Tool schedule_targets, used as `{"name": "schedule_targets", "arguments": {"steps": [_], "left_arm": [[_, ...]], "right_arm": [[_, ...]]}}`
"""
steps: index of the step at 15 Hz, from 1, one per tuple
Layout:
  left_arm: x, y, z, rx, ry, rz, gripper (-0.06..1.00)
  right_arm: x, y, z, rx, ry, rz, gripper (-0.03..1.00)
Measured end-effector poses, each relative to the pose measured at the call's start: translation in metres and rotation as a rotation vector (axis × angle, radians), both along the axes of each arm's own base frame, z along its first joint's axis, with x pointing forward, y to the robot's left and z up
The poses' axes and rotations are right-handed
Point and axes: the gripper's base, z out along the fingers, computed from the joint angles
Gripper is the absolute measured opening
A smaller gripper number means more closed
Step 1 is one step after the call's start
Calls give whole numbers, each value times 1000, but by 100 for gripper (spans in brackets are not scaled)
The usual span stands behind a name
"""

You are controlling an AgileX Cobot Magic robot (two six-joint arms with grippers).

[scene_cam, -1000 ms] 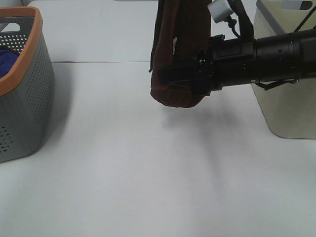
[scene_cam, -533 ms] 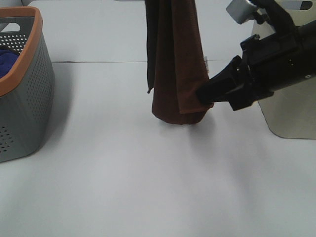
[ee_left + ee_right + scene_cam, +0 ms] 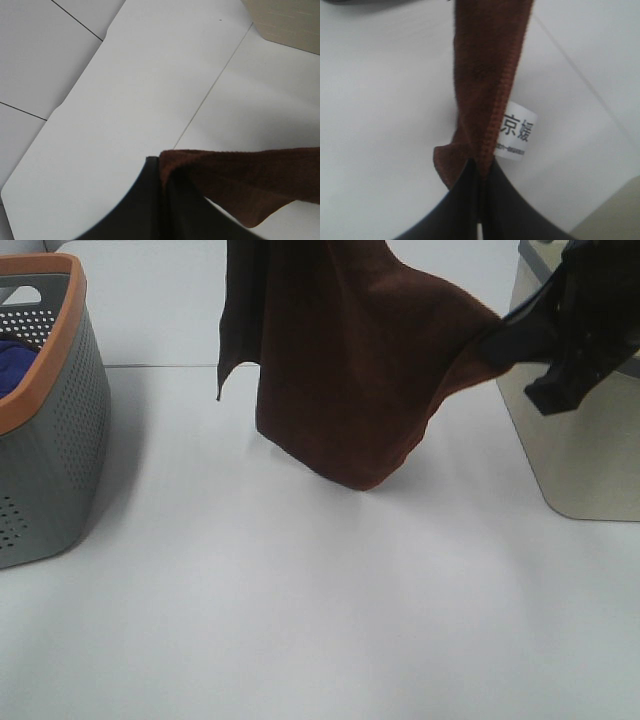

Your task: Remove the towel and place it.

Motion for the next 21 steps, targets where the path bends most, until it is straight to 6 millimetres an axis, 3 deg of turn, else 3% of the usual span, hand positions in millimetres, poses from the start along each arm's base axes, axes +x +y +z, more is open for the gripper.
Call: {"name": "schedule_targets", "arguments": {"steps": [3,5,6,9,12,15,17,21], "left_arm": [[25,18,-10,-61,24,111,0],[46,35,-17,-118,23,184,0],[68,46,-27,-177,14,215,0],[92,45,-41,-230,-54,194,0],[122,44,-55,-308,-223,136,0],[154,64,-72,-378,-343,124,0],[168,76,-85,-384,-377,127,0],[179,76,-117,-338,-288,161,0]], "right_arm": [[17,-1,12,-102,-125,-1,2],[38,0,10,-197,-204,2,2],[66,5,7,-254,-301,-10,2],[115,18,10,-288,-435,-24,2],[153,28,14,-319,-551,-34,2],[192,28,8,-352,-625,-64,2],[208,24,-1,-367,-632,-77,2],[224,11,-18,-396,-638,-107,2]]}}
